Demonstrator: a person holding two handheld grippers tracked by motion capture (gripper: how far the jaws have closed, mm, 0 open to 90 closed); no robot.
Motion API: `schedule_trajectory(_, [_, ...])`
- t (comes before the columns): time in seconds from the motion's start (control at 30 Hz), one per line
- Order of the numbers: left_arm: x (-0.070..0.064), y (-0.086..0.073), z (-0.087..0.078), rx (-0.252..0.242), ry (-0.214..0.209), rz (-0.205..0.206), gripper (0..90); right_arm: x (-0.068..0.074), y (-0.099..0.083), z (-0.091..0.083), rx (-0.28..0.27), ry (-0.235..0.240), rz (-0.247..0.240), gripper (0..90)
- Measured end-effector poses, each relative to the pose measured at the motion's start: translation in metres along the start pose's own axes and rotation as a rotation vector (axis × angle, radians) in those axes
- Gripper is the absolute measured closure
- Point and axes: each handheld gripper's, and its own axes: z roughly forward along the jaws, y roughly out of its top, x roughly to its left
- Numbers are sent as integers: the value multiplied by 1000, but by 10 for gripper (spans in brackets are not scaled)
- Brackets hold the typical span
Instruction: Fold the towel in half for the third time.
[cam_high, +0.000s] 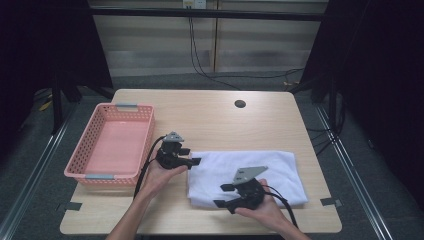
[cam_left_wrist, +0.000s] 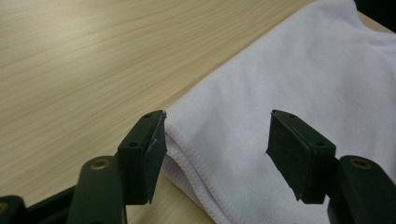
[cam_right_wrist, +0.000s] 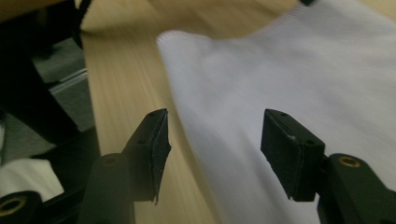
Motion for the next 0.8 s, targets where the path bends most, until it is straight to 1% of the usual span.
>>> schedule_trajectory(0.03, [2,0,0,-1,3,-2,362,1,7,11,3,29,7,415])
schedule_trajectory(0.07, [3,-1,0,0,6,-10,362,2,11,17,6,29,-3,412])
schedule_trajectory(0.13, [7,-2,-1,3,14,-17,361,4,19,32,23,56,-15,404])
schedule_trajectory(0.23, [9,-4,-3,4,18,-29,358,6,26,52,37,78,-28,392])
schedule_trajectory(0.27, [9,-5,-3,4,17,-29,358,6,26,55,41,82,-27,392])
schedule_trajectory(0.3, [10,-5,-3,11,17,-21,357,6,27,61,48,73,-44,390])
schedule_trajectory(0.4, [10,-5,-3,4,19,-24,353,4,28,66,49,73,-45,396])
schedule_trajectory(0.43, [10,-5,-3,5,20,-23,352,3,27,67,65,75,-59,397])
schedule_trajectory(0.5, [10,-6,-3,7,25,-28,348,2,24,71,78,71,-69,403])
schedule_trajectory(0.53, [9,-6,-3,9,22,-27,345,2,22,73,78,73,-75,402])
schedule_trajectory(0.57, [9,-7,-3,11,21,-24,344,3,21,73,75,63,-89,402])
schedule_trajectory(0.6, [9,-7,-4,12,23,-20,344,4,21,74,79,62,-89,403])
schedule_trajectory(0.63, [10,-7,-3,8,25,-25,344,3,22,74,80,65,-92,406])
schedule_trajectory(0.67, [11,-7,-4,8,27,-26,344,3,22,74,85,63,-92,416])
schedule_trajectory(0.7, [11,-7,-3,5,31,-35,344,5,22,75,87,51,-112,441])
schedule_trajectory(0.73, [12,-7,-3,7,33,-35,343,4,21,75,88,47,-126,462])
schedule_trajectory(0.8, [12,-8,-3,11,34,-41,341,4,20,74,85,36,-143,485])
